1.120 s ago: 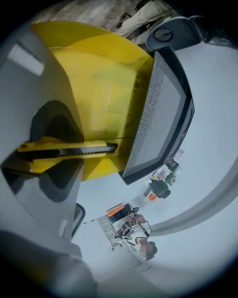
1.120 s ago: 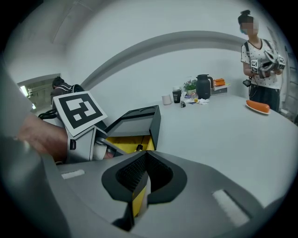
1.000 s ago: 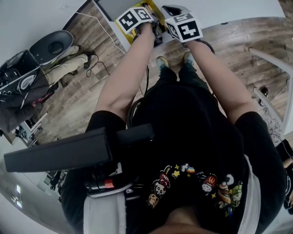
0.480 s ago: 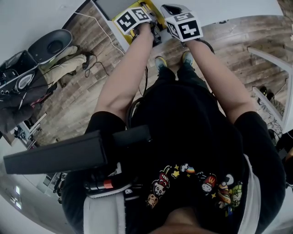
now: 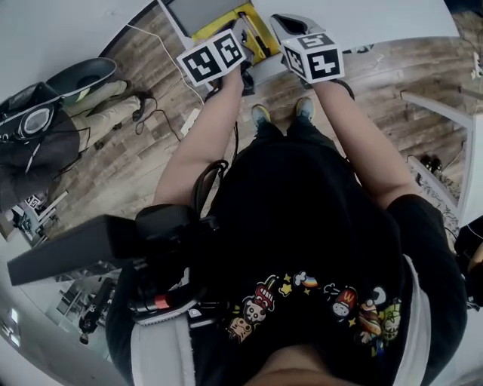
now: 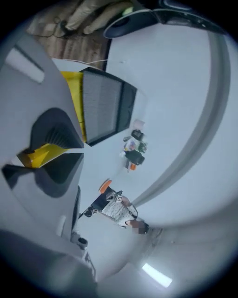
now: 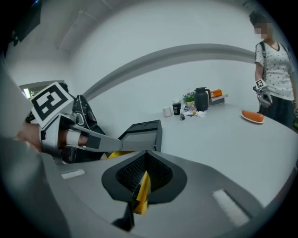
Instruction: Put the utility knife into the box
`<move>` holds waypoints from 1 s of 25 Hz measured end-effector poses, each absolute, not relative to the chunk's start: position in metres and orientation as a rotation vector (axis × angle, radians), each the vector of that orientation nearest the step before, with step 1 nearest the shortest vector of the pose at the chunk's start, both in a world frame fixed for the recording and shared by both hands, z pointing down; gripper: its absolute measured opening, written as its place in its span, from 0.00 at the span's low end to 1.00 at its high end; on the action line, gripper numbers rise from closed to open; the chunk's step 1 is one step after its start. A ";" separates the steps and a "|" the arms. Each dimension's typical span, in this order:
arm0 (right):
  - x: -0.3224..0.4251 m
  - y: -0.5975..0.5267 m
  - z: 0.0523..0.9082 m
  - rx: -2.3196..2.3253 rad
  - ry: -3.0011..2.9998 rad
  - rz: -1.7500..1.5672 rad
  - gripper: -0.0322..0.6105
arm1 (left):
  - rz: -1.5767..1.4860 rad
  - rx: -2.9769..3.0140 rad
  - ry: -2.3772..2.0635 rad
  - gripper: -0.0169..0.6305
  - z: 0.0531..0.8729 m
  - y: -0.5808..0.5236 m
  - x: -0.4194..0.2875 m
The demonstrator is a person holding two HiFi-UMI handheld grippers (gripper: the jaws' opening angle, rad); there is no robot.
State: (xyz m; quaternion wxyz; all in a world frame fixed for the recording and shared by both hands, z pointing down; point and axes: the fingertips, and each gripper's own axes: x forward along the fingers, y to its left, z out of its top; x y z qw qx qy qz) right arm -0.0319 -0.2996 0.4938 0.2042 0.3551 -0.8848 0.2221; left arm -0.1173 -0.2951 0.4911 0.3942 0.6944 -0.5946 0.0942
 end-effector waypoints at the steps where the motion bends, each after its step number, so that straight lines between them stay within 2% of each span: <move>1: -0.033 -0.295 0.483 0.996 -2.484 0.610 0.09 | 0.248 1.836 -1.533 0.06 0.472 -0.289 -0.119; 3: -0.042 -0.283 0.457 1.007 -2.518 0.589 0.09 | 0.266 1.976 -1.584 0.03 0.435 -0.273 -0.127; 10: -0.046 -0.262 0.380 1.042 -2.655 0.513 0.09 | 0.265 2.332 -1.809 0.03 0.341 -0.232 -0.139; 16: -0.034 -0.245 0.348 1.100 -2.738 0.271 0.08 | 0.137 2.332 -1.897 0.03 0.325 -0.225 -0.144; 25: -0.039 -0.250 0.337 1.145 -2.744 0.212 0.08 | 0.141 2.375 -1.909 0.03 0.315 -0.230 -0.139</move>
